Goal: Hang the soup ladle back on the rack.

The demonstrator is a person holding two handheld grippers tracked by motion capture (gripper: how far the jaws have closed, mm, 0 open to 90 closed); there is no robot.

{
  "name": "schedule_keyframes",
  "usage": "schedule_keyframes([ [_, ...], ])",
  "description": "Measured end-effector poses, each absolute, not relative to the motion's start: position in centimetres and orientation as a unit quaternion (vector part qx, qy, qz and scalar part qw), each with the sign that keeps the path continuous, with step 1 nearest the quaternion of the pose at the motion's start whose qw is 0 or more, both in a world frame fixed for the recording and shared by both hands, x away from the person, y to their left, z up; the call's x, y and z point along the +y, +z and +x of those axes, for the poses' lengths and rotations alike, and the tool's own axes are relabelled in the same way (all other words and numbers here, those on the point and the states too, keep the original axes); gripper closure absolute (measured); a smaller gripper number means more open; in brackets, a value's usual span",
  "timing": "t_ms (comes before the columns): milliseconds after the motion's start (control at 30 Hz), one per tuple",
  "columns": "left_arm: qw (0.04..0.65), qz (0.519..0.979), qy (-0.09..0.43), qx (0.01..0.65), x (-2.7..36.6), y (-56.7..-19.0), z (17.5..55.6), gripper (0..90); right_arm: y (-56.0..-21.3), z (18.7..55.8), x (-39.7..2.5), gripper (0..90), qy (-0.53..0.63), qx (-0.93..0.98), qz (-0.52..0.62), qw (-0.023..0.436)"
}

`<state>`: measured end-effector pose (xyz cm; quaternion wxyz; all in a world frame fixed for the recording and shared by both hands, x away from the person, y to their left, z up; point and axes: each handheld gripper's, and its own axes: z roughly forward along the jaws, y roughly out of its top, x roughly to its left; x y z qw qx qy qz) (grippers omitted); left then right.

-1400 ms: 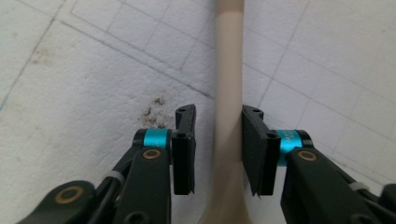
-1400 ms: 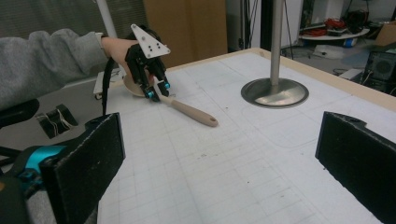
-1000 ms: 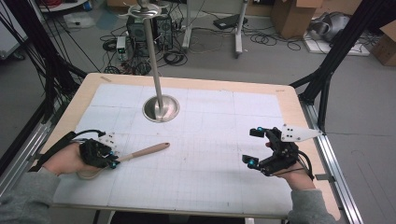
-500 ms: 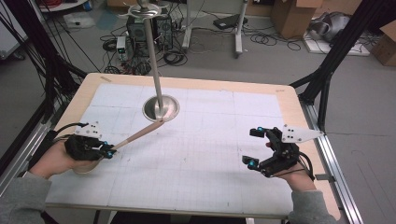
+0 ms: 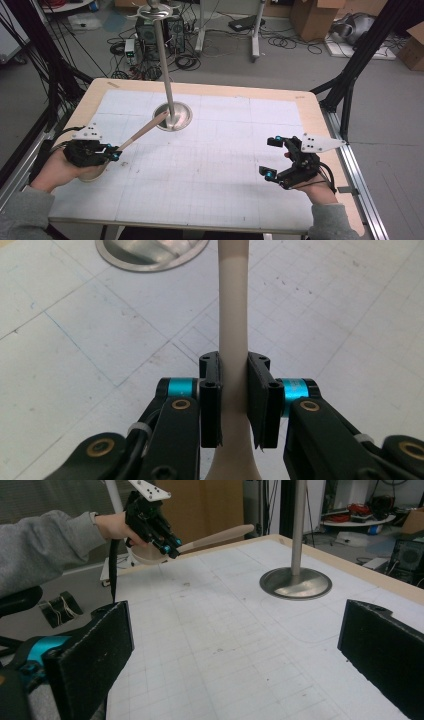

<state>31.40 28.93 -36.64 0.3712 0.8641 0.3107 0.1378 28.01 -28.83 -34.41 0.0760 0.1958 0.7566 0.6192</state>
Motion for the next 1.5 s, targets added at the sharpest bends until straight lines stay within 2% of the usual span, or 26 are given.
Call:
schedule_keyframes([
  [267,0.391,0.846,0.158,0.326,29.2,-35.9,31.5,77.0,-34.5,28.0,-28.8,0.0,0.621,0.756,0.195,0.074],
  [300,0.394,0.843,0.177,0.32,29.1,-35.7,31.2,77.0,-34.5,28.0,-28.9,0.0,0.62,0.756,0.195,0.075],
  [533,0.4,0.832,0.187,0.336,29.2,-34.8,31.1,77.0,-34.5,28.1,-29.2,0.1,0.622,0.753,0.2,0.076],
  [1033,0.421,0.805,0.235,0.345,30.7,-31.1,31.3,77.1,-34.5,28.1,-29.1,0.1,0.621,0.754,0.2,0.072],
  [1500,0.447,0.777,0.263,0.357,30.3,-27.8,32.2,77.0,-34.4,28.0,-29.0,0.1,0.621,0.756,0.195,0.072],
])
